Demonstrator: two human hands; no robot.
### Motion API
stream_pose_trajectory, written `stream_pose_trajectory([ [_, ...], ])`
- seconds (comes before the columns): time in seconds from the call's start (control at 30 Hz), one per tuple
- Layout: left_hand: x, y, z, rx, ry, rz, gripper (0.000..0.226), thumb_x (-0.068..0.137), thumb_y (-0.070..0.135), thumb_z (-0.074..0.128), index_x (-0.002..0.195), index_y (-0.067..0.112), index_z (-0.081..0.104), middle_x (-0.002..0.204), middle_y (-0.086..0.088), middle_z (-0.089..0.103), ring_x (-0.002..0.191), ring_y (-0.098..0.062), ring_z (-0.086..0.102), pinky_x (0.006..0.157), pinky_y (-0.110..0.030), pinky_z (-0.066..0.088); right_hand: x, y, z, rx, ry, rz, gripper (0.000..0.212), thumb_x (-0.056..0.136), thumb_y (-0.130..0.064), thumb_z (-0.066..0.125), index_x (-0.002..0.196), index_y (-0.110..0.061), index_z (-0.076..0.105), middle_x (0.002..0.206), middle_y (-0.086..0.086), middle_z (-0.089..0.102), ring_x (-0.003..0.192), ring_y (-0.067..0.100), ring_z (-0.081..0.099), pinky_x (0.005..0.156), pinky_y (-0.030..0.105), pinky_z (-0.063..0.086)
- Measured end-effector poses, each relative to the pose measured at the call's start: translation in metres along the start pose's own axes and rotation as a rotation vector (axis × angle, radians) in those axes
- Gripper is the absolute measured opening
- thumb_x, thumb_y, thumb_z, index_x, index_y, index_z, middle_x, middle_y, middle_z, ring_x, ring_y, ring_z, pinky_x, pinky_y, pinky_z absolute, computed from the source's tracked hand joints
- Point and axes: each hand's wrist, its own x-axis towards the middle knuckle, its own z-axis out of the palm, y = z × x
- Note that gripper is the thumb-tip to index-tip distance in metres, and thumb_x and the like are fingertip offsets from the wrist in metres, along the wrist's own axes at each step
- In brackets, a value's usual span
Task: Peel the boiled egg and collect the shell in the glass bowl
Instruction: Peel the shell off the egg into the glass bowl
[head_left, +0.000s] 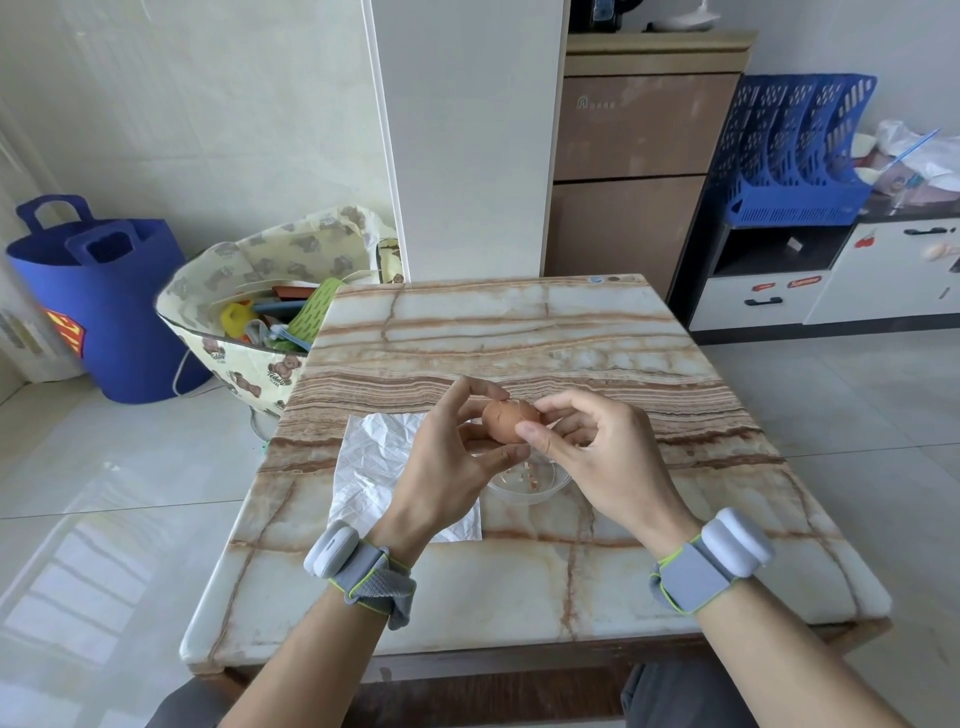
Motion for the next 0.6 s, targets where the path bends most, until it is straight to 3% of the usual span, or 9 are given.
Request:
stream_pose_trajectory([
  [0.2,-0.001,0.001,-0.003,-0.021,-0.007,-0.018,0.048,0.076,0.001,0.089,0.112,0.016,0.06,0.102,0.003,0.073,0.084,-0.015,0.074,0.074,-0.024,0.059,0.002,-0.001,-0.003,0.031,-0.073,0.001,0.036,0.086,-0.022,0.086,0.092,-0.055,0.072,0.085,-0.02,0.077,0.074,0.007,0.075,0.071,0.019,0.058],
  [0.4,0.001,0.002,-0.002,0.021,0.002,-0.053,0.049,0.077,0.008,0.089,0.119,0.019,0.067,0.116,0.005,0.069,0.086,-0.003,0.072,0.072,-0.018,0.056,0.003,0.007,-0.003,0.047,-0.068,0.043,0.037,0.086,-0.016,0.085,0.096,-0.05,0.073,0.087,-0.011,0.08,0.08,0.007,0.077,0.08,0.025,0.061],
  [0.5,0.002,0.001,-0.001,0.033,0.014,-0.068,0.059,0.077,0.007,0.089,0.13,0.015,0.065,0.117,0.003,0.07,0.09,-0.005,0.073,0.073,-0.017,0.056,0.002,0.008,-0.004,0.057,-0.092,0.051,0.044,0.087,-0.013,0.084,0.096,-0.055,0.073,0.089,-0.014,0.079,0.082,0.007,0.077,0.08,0.023,0.06],
  [0.6,0.003,0.001,0.0,0.06,0.012,-0.072,0.052,0.077,0.008,0.089,0.125,0.012,0.069,0.114,-0.001,0.073,0.091,-0.007,0.073,0.074,-0.017,0.057,0.003,0.01,-0.005,0.044,-0.091,0.056,0.037,0.087,-0.015,0.084,0.099,-0.048,0.074,0.091,-0.01,0.08,0.085,0.008,0.077,0.085,0.031,0.062],
])
